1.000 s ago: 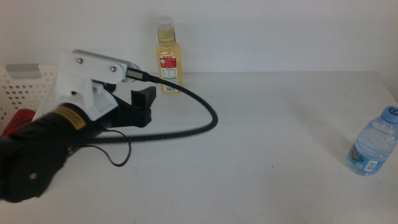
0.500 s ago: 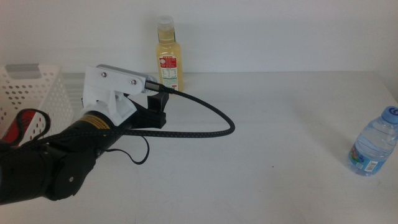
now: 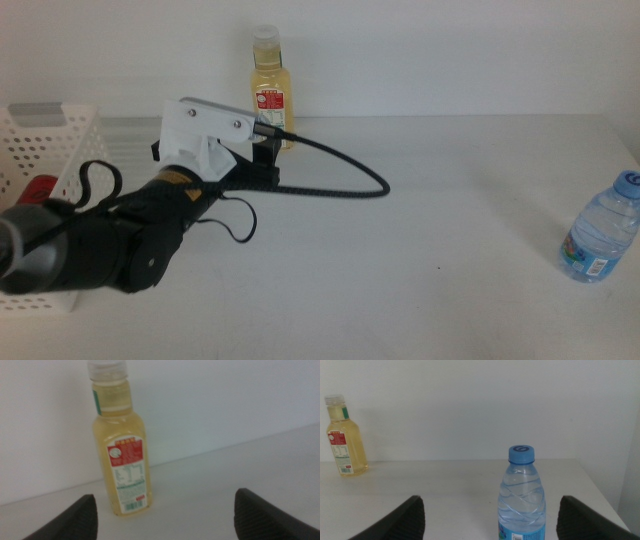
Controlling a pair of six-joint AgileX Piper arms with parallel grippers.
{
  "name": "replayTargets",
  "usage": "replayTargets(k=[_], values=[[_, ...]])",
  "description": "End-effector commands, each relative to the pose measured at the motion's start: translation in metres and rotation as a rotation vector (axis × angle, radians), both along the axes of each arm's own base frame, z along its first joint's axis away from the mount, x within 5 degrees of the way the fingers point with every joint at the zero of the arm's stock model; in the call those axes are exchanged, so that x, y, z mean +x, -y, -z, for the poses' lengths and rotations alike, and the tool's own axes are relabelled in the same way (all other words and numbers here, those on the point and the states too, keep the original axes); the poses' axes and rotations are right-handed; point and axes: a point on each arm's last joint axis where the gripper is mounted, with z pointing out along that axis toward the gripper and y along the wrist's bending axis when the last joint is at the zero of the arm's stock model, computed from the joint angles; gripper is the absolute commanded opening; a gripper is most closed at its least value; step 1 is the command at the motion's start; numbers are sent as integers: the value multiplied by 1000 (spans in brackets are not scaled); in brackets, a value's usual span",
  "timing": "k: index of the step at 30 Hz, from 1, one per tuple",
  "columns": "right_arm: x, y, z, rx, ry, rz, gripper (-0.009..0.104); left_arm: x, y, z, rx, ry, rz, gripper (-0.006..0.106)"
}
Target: Use arms to grab the bottles and put them into the dustbin to the left of the table.
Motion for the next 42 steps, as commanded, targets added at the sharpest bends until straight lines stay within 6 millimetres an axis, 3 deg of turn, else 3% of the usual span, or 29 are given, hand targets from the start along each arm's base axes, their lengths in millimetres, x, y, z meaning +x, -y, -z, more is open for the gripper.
replayTargets(k=[1,26,42], values=[[-3,0,-11,-11,110,7,74,10,-1,-29,-66,137,-24,89],[-3,0,-11,-11,110,7,74,110,14,-6,-70,97,-79,89],[-3,0,-11,-11,111,7,74,153,24,8,-71,72,-85,89]])
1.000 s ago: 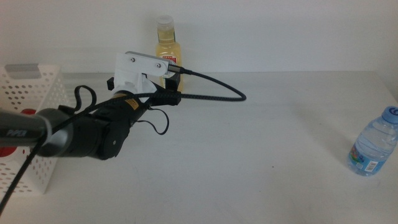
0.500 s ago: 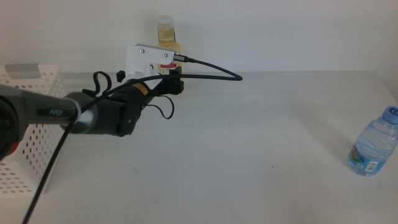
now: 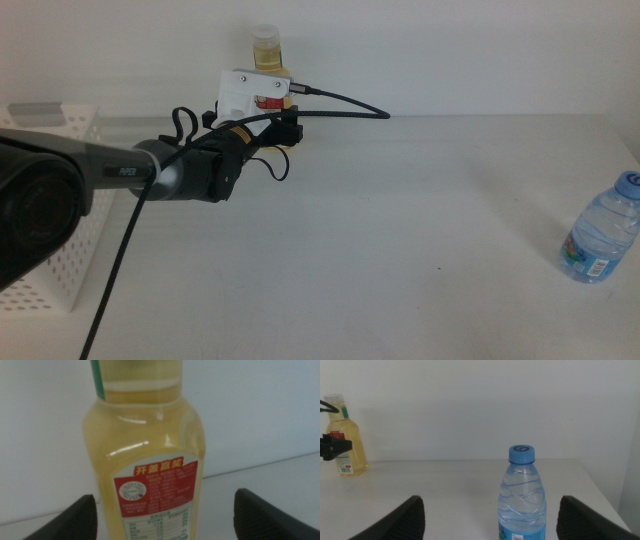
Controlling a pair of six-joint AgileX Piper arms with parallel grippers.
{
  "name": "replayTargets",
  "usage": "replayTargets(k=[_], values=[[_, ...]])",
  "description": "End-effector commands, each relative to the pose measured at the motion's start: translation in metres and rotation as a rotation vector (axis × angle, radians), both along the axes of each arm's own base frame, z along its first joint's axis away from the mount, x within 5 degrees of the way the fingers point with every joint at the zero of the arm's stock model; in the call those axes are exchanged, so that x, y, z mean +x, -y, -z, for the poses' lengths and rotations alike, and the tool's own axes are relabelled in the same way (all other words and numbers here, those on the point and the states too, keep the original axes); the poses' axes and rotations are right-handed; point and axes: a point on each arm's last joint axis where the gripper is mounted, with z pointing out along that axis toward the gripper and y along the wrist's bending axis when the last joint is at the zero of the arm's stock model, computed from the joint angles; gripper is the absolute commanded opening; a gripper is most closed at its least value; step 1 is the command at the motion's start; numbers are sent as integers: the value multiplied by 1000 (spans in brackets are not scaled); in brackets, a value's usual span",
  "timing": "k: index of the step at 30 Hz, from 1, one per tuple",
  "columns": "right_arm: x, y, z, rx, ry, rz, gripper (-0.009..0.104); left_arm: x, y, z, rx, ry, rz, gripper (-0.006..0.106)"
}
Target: Use arms to grab the bottles and put them into the dustbin to the left of the table.
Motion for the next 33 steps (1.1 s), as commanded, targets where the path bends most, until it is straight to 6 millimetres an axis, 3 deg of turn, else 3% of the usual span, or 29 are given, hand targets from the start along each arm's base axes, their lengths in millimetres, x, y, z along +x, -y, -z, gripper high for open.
replayTargets(k=[1,11,26,29,33], values=[[-3,0,-11,-11,111,7,74,8,1,-43,-72,149,-15,89],[-3,0,-11,-11,111,7,74,30,-6,-39,-76,166,-40,89],[-3,0,-11,-10,111,7,74,63,3,-29,-104,209,-47,88],[-3,0,-11,-10,111,7,74,64,2,-29,-124,203,-61,76],[-3,0,-11,-10,111,7,74,63,3,-29,-122,186,-59,40]])
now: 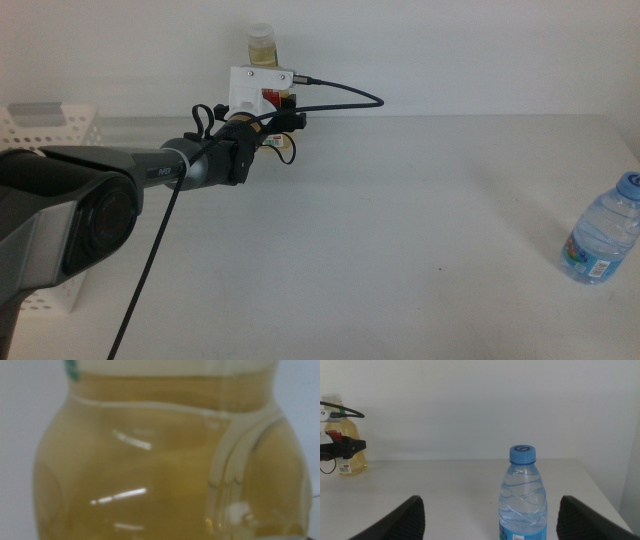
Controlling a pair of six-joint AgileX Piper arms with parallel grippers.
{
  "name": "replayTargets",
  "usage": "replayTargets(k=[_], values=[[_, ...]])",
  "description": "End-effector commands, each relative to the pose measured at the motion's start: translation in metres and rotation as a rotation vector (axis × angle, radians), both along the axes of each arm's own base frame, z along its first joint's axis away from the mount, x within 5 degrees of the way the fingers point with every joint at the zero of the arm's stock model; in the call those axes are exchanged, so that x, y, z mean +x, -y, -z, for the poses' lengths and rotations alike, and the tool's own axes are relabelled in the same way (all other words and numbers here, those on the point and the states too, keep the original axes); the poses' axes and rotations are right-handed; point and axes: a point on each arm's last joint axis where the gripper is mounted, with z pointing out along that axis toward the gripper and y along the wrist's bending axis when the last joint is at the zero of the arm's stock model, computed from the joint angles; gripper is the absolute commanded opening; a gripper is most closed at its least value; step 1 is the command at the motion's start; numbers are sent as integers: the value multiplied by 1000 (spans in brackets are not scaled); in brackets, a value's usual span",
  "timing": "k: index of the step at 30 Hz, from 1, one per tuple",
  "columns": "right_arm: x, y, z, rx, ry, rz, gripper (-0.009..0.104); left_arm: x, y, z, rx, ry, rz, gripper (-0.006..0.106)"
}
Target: Use arms to grab the bottles and put them into the dustbin to the left of the table.
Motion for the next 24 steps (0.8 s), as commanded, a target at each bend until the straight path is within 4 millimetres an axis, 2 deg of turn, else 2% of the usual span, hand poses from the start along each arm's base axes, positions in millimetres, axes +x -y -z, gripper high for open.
replayTargets(k=[1,2,5,11,15,24], values=[[-3,0,-11,-10,111,7,74,1,2,-58,-77,144,-12,29],[-3,0,-11,-10,111,7,74,0,5,-60,-70,133,-6,17],[-3,0,-11,-10,111,7,74,-3,9,-66,-18,129,7,-5],[-3,0,-11,-10,111,7,74,-8,8,-85,-5,56,5,-3],[-3,0,-11,-10,111,7,74,-19,5,-101,1,22,16,1],[-3,0,-11,-10,111,7,74,-78,-16,-130,7,16,6,1]])
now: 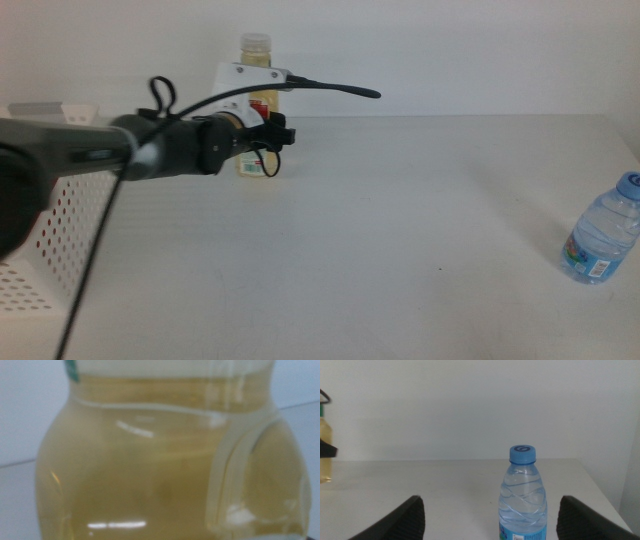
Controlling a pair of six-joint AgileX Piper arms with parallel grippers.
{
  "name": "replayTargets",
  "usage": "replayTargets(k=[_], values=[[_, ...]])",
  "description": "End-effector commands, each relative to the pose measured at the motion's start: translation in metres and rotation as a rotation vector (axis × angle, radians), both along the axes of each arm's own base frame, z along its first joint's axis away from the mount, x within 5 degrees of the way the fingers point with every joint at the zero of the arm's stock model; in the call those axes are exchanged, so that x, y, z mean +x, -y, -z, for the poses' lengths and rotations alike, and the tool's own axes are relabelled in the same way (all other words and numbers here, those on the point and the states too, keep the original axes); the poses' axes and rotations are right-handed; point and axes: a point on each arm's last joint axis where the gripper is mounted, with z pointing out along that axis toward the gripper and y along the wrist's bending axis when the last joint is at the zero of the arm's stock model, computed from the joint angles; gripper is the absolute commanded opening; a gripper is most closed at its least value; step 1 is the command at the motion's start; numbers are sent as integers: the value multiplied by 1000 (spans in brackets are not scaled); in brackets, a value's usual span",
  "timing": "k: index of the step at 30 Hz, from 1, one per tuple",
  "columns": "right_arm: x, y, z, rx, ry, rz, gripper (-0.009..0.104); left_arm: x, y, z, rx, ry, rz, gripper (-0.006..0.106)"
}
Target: Use arms to grab the bottles and put them into the dustbin to the left of the table.
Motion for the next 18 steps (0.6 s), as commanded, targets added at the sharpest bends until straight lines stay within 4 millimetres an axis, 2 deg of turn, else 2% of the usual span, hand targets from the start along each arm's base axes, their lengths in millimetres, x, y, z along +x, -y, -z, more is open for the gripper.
replayTargets(k=[1,9,18], values=[[-3,0,-11,-10,111,7,74,-16,-8,-82,-87,278,-29,1],[-3,0,-11,-10,111,7,74,-83,-28,-123,-82,305,-10,1],[-3,0,-11,-10,111,7,74,-139,-44,-147,-74,215,17,1]])
